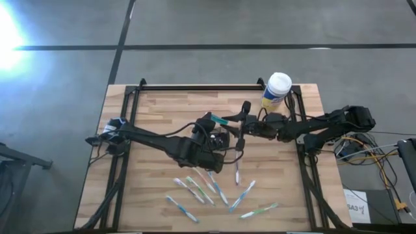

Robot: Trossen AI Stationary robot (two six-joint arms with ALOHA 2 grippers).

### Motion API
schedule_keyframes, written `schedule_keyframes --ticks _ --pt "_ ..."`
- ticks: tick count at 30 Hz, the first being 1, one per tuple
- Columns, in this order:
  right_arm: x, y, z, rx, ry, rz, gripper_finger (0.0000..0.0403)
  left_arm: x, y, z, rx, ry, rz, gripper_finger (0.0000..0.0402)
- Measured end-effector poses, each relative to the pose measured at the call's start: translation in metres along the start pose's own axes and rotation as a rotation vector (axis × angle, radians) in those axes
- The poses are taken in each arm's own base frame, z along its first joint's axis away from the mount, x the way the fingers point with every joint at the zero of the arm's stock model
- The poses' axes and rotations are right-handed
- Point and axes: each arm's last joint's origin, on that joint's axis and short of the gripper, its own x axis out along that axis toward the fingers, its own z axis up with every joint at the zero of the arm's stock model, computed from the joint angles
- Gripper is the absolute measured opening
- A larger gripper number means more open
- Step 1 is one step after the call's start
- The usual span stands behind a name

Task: Pick & Place toothbrushing station
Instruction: Put the blue mouthwash into the black wire organizer

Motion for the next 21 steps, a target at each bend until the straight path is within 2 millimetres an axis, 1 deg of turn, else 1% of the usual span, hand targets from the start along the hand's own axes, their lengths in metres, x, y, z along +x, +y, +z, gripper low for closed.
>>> schedule_keyframes --ticks 4,11,12,13,18,21 --pt "0.000 0.000 0.000 -0.002 0.000 -0.001 0.0076 0.000 0.000 0.000 0.000 0.001 0.000 0.0091" --pt "0.000 0.000 0.000 -0.008 -0.001 -0.001 0.0076 -0.001 0.000 0.001 -0.012 -0.003 0.001 0.0091" --pt "0.000 0.000 0.001 -0.007 -0.002 0.000 0.0076 -0.002 0.001 0.001 -0.010 -0.006 0.003 0.0098" --pt "0.000 0.000 0.001 -0.007 -0.003 0.001 0.0076 -0.003 0.001 0.001 -0.006 -0.008 0.003 0.0116" --pt "-0.001 0.000 0.001 -0.022 0.000 0.002 0.0077 -0.011 0.005 0.002 0.008 -0.032 0.003 0.0251" --pt "-0.004 -0.001 0.003 -0.026 -0.011 0.000 0.0076 -0.020 0.011 0.002 -0.005 -0.053 0.006 0.0310"
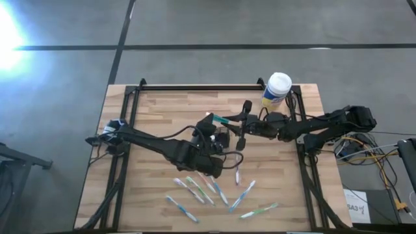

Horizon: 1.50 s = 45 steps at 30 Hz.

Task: Pick & Place toothbrushing station
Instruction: Put the blue mouthwash into the black wire organizer

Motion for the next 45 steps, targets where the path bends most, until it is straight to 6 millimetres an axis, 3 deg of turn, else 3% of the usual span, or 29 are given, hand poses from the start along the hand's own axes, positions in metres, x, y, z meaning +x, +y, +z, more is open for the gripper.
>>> schedule_keyframes --ticks 3,7,12,15,20,26,31,38,45 --pt "-0.004 -0.001 0.001 -0.002 -0.005 0.000 0.0077 -0.015 0.013 -0.004 -0.047 -0.046 -0.003 0.0343" --pt "-0.011 -0.002 0.001 -0.016 -0.013 -0.002 0.0078 -0.039 0.040 -0.024 -0.221 -0.172 -0.090 0.0352" --pt "-0.024 -0.004 -0.004 -0.030 -0.012 0.000 0.0078 -0.054 0.073 -0.072 -0.561 -0.365 -0.413 0.0350" --pt "-0.032 -0.005 -0.007 -0.029 -0.020 0.018 0.0080 -0.056 0.083 -0.098 -0.743 -0.440 -0.642 0.0350" --pt "-0.044 -0.002 -0.019 -0.025 -0.053 0.123 0.0078 -0.055 0.068 -0.118 -0.888 -0.520 -0.771 0.0350" --pt "-0.055 0.002 -0.035 -0.023 -0.062 0.196 0.0080 -0.041 0.021 -0.109 -1.010 -0.689 -0.713 0.0350" --pt "-0.063 0.006 -0.042 -0.043 -0.090 0.253 0.0078 -0.017 0.001 -0.109 -1.125 -0.794 -0.787 0.0350" --pt "-0.063 0.009 -0.041 -0.090 -0.102 0.302 0.0082 0.022 -0.003 -0.106 -1.148 -0.792 -0.863 0.0350" --pt "-0.063 0.009 -0.041 -0.096 -0.105 0.316 0.0081 0.038 0.009 -0.097 -1.122 -0.836 -0.866 0.0349"
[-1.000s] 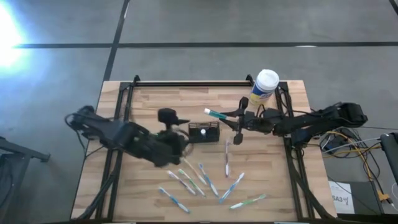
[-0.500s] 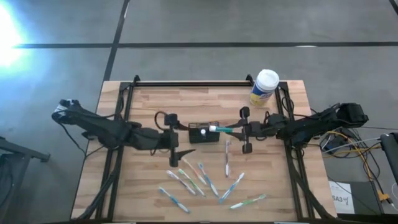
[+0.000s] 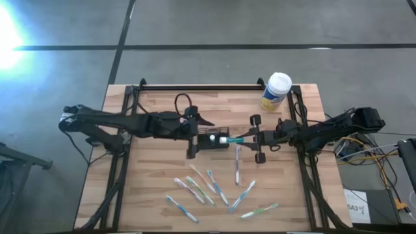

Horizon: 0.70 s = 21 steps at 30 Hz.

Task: Pick & Place toothbrushing station
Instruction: Put the blue mouthwash into the black wire organizer

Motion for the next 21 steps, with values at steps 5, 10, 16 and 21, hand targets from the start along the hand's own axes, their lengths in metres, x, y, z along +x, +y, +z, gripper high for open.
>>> schedule_keyframes --ticks 5,10,16,21 --pt "0.000 0.000 0.000 0.004 -0.002 0.000 0.0083 0.017 -0.002 -0.001 -0.006 0.018 -0.075 0.0344" --pt "0.000 0.000 0.001 0.004 -0.005 -0.001 0.0080 0.028 -0.003 -0.002 0.003 0.033 -0.091 0.0343" --pt "0.000 0.000 0.001 0.003 -0.006 -0.006 0.0085 0.035 -0.002 0.004 0.009 0.018 -0.085 0.0343" --pt "0.000 -0.001 0.001 0.001 -0.006 -0.021 0.0081 0.044 0.000 -0.001 0.002 0.040 -0.077 0.0338"
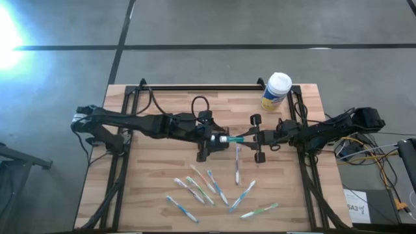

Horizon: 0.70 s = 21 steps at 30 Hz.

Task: Pick & Place toothbrushing station
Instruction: Put the blue mouthwash into the black wire organizer

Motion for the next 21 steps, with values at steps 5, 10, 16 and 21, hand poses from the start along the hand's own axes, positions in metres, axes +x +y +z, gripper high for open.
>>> schedule_keyframes --ticks 5,10,16,21 --pt "0.0000 0.0000 0.0000 0.002 0.000 0.000 0.0085 0.0056 0.0021 -0.0029 -0.001 0.003 0.008 0.0317" --pt "-0.0001 0.0000 -0.0001 0.001 0.000 0.000 0.0082 0.0027 0.0023 0.0004 0.002 -0.009 0.008 0.0275" --pt "-0.0001 0.0001 -0.0001 0.000 0.000 0.001 0.0085 0.0026 0.0024 -0.0004 0.003 -0.002 0.006 0.0220" --pt "-0.0001 0.0001 -0.0001 0.003 0.000 0.001 0.0081 0.0025 0.0020 -0.0005 0.003 -0.002 -0.005 0.0167"
